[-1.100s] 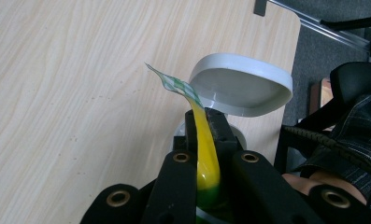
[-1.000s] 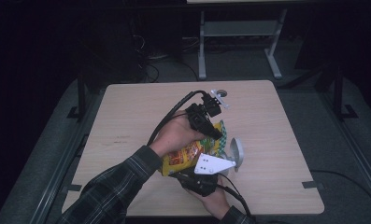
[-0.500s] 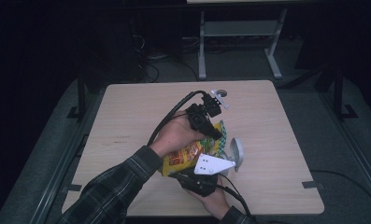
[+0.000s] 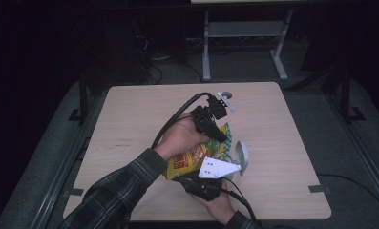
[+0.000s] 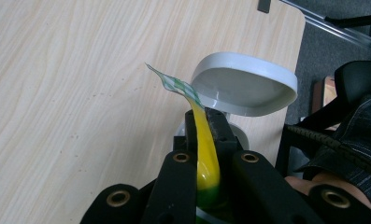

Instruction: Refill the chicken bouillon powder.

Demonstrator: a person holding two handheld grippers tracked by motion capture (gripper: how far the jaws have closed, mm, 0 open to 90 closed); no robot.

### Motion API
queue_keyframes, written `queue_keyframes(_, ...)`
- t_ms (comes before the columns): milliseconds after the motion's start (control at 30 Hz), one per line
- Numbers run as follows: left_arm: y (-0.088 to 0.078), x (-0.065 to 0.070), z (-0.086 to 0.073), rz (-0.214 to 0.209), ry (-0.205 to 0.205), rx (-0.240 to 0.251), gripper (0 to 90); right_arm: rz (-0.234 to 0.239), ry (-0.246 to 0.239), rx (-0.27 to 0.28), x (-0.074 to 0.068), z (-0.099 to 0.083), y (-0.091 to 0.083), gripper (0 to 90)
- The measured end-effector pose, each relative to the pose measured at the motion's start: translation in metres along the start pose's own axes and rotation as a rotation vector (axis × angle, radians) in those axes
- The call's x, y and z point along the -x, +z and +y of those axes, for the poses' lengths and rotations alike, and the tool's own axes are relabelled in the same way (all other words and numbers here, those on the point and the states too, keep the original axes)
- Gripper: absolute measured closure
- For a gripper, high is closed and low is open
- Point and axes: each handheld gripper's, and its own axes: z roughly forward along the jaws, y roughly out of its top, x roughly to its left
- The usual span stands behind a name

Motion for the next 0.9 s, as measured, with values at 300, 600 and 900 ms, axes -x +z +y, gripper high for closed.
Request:
queue_keyframes(300, 0.0005, -0.0004, 0.0013, 0.003, 0.003, -0.008, 89.8, 0.001, 0.002, 0.003, 0.0000, 0.0006, -0.0005, 90.0)
queue_keyframes(600, 0.0012, -0.0006, 0.0017, 0.004, 0.000, -0.006, 89.7, 0.003, 0.002, 0.005, -0.0003, 0.0012, -0.0006, 90.0)
queue_keyframes(900, 0.0016, -0.0006, 0.0016, 0.004, -0.003, -0.007, 89.7, 0.005, 0.003, 0.004, -0.0004, 0.0013, -0.0006, 90.0)
